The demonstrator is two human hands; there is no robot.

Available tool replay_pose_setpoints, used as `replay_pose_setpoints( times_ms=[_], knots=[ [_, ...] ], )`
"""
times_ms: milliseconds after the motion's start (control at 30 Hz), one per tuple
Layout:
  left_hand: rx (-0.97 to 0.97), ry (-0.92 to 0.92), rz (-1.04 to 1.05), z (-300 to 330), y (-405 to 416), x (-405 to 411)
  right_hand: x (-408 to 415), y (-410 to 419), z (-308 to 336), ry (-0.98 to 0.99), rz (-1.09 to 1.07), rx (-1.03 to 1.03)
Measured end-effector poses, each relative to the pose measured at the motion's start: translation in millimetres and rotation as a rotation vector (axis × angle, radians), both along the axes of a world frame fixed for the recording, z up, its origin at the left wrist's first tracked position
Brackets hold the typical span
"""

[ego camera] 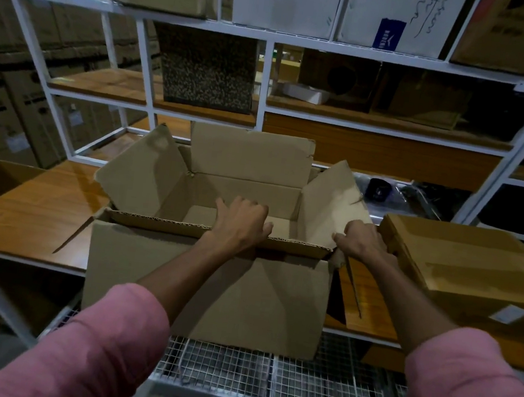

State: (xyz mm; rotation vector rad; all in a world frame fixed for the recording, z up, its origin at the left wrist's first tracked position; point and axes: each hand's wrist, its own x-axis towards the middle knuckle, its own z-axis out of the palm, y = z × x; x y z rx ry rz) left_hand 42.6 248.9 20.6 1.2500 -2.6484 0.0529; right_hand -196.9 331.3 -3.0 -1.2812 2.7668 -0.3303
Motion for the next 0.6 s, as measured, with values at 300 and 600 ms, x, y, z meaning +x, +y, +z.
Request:
replay_pose_setpoints(
  times_ms=[300, 600],
  knots=[
    [-0.075, 0.112, -0.066, 5.8, 7.9, -6.3, 22.2, 3.5, 21.7, 0.127, 0.164, -0.209],
    [-0.114, 0.297, -0.214, 8.0, 42.2, -71.2, 4.9, 33.2, 42.1, 0.197, 0.285, -0.399]
  ],
)
